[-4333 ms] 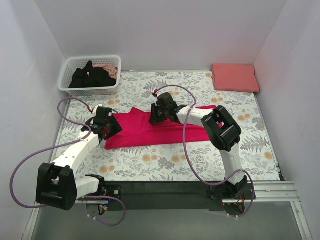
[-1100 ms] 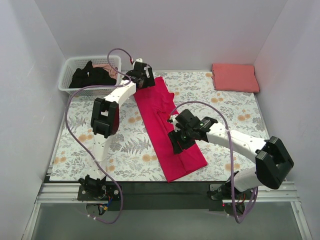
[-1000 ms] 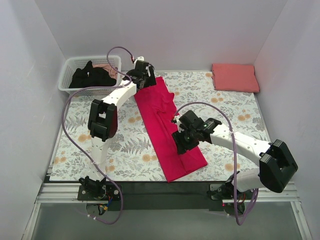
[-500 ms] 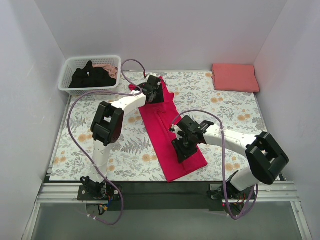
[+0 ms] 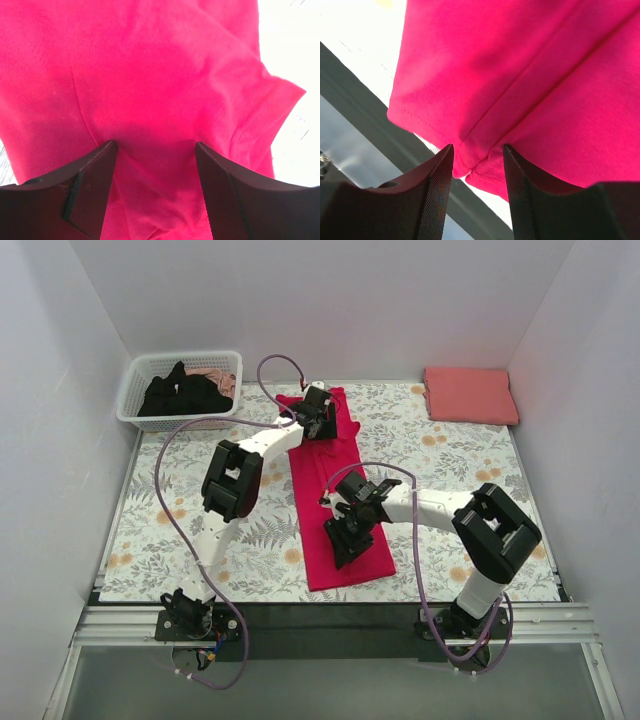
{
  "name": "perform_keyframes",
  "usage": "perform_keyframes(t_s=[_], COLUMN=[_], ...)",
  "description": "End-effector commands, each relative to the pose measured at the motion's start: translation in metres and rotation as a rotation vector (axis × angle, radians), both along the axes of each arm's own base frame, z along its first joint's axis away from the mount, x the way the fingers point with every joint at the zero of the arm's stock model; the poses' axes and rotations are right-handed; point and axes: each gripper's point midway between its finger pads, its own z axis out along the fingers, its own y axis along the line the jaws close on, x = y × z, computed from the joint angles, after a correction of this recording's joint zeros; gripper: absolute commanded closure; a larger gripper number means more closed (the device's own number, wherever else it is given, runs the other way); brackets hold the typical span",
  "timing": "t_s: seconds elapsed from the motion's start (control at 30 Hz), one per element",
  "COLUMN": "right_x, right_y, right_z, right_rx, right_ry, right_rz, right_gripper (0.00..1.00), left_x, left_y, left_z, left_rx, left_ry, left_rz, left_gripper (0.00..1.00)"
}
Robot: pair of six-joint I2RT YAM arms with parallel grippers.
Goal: Fold and stack the t-shirts
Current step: Fold the tshirt
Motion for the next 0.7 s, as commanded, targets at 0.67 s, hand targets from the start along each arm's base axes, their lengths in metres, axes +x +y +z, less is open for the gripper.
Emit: perform_keyframes(t_s=[0.67], right_x=[0.077], right_y=[-0.065], right_z=[0.089], right_rx=[0.068], right_ry=[-0.396], right_rz=[-0.442], right_gripper=[0.33], left_x=[-0.031], left_y=[0.023], left_z=[0.203], left_rx=[-0.189], left_ry=[-0.269], left_rz=[0.075], left_gripper=[0.11])
